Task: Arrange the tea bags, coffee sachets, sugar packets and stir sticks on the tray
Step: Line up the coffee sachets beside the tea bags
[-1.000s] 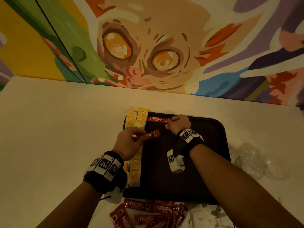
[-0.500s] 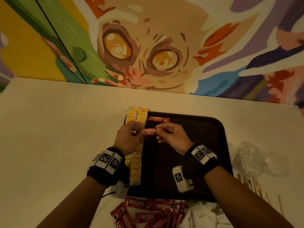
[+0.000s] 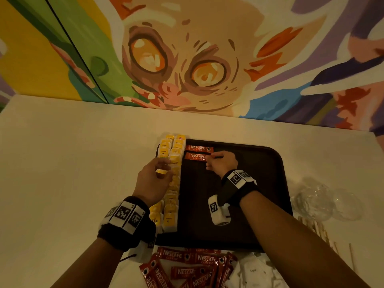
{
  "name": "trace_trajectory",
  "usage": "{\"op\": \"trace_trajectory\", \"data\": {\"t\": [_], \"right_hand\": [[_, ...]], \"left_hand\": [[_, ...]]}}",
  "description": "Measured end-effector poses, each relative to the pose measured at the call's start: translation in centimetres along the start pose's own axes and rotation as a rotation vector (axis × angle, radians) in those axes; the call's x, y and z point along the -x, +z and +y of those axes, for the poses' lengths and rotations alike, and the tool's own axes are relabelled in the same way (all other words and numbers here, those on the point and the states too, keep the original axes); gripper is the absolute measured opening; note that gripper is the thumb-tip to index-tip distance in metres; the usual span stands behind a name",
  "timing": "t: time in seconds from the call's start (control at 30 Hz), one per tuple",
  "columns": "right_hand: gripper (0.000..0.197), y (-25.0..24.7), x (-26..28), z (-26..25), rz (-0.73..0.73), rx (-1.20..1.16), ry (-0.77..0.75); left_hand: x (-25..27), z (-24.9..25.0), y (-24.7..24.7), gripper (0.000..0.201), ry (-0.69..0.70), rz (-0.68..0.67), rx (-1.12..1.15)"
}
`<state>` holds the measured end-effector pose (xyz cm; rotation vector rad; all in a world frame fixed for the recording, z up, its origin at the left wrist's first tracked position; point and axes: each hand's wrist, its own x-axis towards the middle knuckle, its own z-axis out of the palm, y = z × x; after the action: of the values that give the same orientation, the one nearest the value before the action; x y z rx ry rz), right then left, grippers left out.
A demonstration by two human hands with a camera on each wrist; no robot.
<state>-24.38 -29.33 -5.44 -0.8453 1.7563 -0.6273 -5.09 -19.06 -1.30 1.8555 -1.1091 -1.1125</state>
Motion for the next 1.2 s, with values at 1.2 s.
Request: {"op": "trace_trajectory", "data": {"t": [1.2], "right_hand": [[0.035, -0.3, 0.1, -0.6, -0.012, 0.284, -0.115]], "left_hand": [[7.3, -1.0, -1.8, 0.010, 0.108, -0.129, -0.171]]}}
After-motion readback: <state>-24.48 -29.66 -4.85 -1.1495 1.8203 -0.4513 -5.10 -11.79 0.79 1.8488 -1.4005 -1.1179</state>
